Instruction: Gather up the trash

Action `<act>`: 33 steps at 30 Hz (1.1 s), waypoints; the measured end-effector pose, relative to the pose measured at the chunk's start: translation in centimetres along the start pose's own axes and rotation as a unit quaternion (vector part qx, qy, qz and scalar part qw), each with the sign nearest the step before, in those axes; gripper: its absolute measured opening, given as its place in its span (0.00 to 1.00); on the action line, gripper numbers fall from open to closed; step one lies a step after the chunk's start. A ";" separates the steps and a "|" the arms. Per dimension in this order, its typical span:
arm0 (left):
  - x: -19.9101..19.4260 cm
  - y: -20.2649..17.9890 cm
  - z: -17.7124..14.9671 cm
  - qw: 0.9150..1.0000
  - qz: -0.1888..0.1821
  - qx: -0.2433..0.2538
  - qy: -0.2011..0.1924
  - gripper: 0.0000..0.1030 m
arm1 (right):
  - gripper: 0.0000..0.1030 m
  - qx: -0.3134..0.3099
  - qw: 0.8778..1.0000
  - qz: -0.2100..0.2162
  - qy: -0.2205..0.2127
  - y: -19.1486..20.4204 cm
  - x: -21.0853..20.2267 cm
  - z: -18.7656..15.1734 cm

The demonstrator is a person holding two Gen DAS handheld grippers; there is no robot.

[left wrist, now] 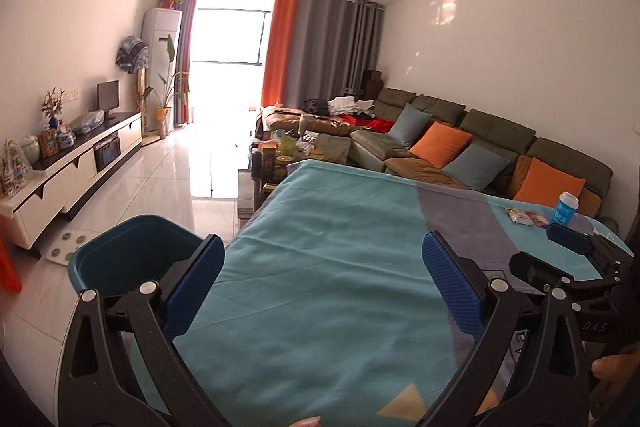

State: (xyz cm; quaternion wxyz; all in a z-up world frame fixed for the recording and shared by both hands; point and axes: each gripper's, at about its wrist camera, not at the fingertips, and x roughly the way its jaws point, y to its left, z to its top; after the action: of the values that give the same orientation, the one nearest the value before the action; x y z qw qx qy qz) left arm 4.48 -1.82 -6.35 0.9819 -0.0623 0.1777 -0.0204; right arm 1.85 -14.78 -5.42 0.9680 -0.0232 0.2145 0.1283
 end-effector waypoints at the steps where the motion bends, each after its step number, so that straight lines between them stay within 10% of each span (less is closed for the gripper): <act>1: 0.1 -0.8 0.0 1.000 -0.004 0.004 -0.001 0.95 | 0.93 0.004 1.000 -0.006 -0.005 -0.5 -0.4 -0.2; 33: 0.0 -9.0 -0.5 0.996 -0.031 0.065 -0.060 0.95 | 0.93 0.059 0.986 -0.128 -0.086 -6.8 -6.4 -1.5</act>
State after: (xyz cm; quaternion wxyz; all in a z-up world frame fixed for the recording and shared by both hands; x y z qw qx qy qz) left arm 4.17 -10.83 -5.69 0.9916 -0.0045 0.1148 -0.0586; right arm -2.61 -23.04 -4.12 0.9910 0.0179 0.1326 -0.0081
